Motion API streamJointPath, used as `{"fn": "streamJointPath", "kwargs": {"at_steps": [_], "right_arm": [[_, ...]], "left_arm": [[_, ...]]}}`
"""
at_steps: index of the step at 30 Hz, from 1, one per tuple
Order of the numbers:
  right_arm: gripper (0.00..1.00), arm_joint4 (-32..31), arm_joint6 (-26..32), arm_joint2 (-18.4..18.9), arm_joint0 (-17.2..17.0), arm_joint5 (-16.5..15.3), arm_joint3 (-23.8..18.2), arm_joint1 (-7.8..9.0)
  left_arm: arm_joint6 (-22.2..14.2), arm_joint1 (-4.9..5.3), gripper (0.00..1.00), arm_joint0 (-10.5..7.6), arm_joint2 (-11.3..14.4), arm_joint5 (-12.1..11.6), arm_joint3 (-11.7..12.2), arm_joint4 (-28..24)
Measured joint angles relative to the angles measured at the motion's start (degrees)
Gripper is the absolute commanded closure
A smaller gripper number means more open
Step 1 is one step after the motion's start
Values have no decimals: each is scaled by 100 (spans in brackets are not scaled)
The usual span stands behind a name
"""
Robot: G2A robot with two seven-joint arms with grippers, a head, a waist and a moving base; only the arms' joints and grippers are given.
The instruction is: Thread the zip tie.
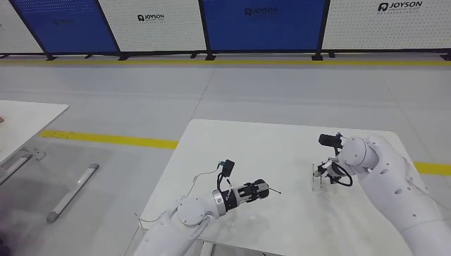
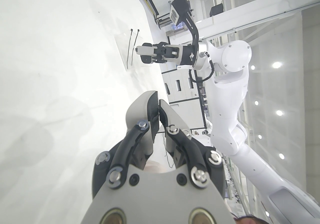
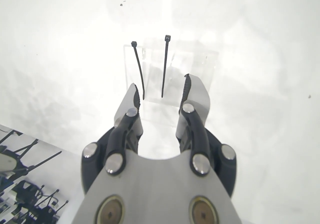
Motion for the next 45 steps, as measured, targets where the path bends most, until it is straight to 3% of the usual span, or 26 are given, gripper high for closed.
{"fn": "streamJointPath", "kwargs": {"at_steps": [4,19,30,45], "right_arm": [[71,-18,-22,-82,86,59,194,-73],[69,50,-93,-369,454,75,1044,-410],[75,113,-159,-591,772,-68,1809,-732],[75,181,-292,-754,1038,-320,2664,-1116]], "left_arm": [[0,0,100,0,0,0,0,0],[0,0,100,0,0,0,0,0],[0,0,100,0,0,0,0,0],[0,0,100,0,0,0,0,0]]}}
